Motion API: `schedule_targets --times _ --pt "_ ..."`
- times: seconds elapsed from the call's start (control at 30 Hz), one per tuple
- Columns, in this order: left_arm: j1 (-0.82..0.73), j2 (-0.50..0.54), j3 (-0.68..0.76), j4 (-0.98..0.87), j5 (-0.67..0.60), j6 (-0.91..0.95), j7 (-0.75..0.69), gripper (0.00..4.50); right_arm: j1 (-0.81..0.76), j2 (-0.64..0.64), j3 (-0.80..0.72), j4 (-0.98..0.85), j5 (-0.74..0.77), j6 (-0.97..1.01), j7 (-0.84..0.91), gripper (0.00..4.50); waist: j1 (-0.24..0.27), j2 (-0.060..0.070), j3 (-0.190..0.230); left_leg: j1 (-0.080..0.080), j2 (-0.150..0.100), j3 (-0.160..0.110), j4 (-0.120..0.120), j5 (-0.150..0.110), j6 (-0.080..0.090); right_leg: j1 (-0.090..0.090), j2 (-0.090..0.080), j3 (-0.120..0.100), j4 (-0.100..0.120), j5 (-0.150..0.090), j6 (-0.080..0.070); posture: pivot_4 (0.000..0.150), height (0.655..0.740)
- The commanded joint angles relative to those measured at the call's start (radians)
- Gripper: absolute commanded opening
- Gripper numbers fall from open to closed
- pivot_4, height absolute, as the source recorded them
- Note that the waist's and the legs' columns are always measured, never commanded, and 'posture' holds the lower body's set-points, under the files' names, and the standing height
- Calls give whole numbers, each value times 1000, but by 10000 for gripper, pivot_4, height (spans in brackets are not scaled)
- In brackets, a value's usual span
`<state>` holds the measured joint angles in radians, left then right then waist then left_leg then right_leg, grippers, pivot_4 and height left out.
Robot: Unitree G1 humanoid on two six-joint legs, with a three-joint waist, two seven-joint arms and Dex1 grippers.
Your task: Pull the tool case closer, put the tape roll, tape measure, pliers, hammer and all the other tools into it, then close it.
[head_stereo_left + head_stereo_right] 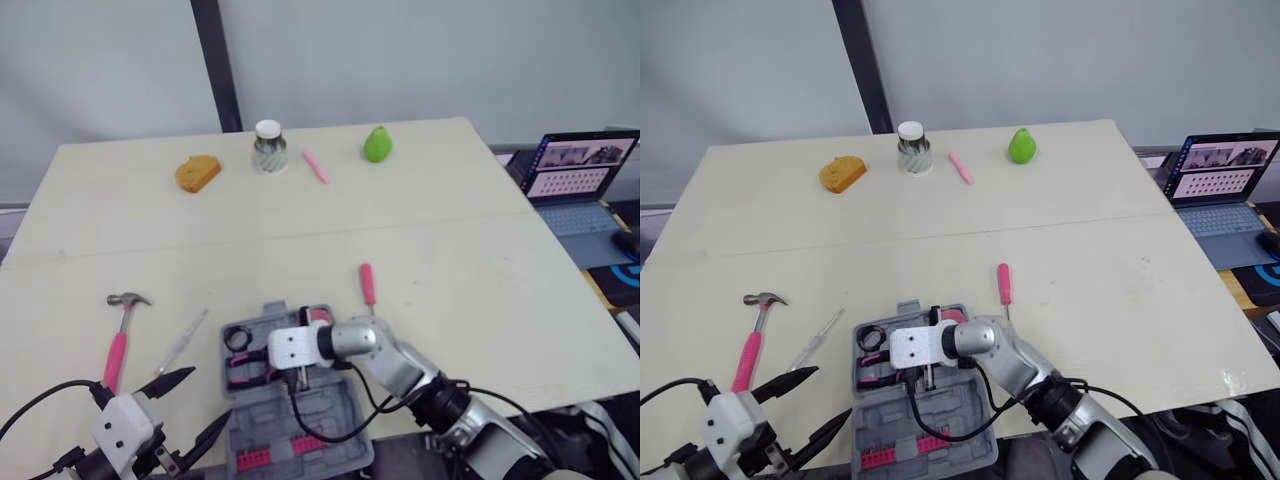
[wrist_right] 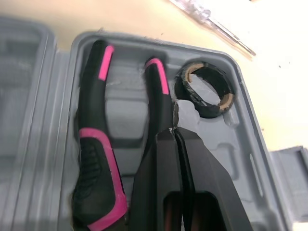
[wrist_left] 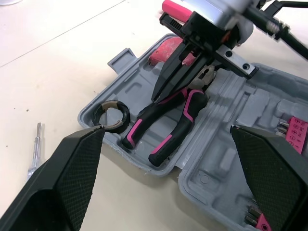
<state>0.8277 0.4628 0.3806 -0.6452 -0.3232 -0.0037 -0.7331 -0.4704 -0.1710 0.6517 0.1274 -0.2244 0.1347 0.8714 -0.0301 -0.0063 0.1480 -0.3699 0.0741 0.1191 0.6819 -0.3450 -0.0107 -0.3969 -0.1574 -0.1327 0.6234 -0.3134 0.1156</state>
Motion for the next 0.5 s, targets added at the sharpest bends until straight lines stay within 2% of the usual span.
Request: schedule_targets --times 0.03,0.17,0.33,0.4,0.5 --pt "-30 25 33 14 -62 63 3 45000 10 36 -150 -85 182 86 29 988 0 0 2 -1 1 0 0 0 0 -1 1 0 0 0 0 1500 7400" --pt "-112 92 113 77 -160 187 -3 45000 32 -36 -350 -241 387 243 70 988 3 1 6 -2 7 0 1 -1 -2 -3 8 1 0 0 0 1500 7400" --pt "-211 214 214 218 -197 280 -40 45000 137 -303 -580 -398 560 419 153 988 11 2 6 -2 8 1 0 -3 -5 -4 9 0 2 -2 -3 1500 7400" --pt "-255 249 264 321 -187 288 -41 45000 211 -425 -682 -413 605 456 187 6176 8 3 7 -2 8 3 0 -3 -6 -5 9 0 1 -2 -3 1500 7400" --pt "-304 293 326 478 -163 289 -41 45000 315 -561 -812 -373 642 455 228 18865 2 1 9 -2 9 6 -2 -3 -6 -6 9 0 0 -2 -3 1500 7400"
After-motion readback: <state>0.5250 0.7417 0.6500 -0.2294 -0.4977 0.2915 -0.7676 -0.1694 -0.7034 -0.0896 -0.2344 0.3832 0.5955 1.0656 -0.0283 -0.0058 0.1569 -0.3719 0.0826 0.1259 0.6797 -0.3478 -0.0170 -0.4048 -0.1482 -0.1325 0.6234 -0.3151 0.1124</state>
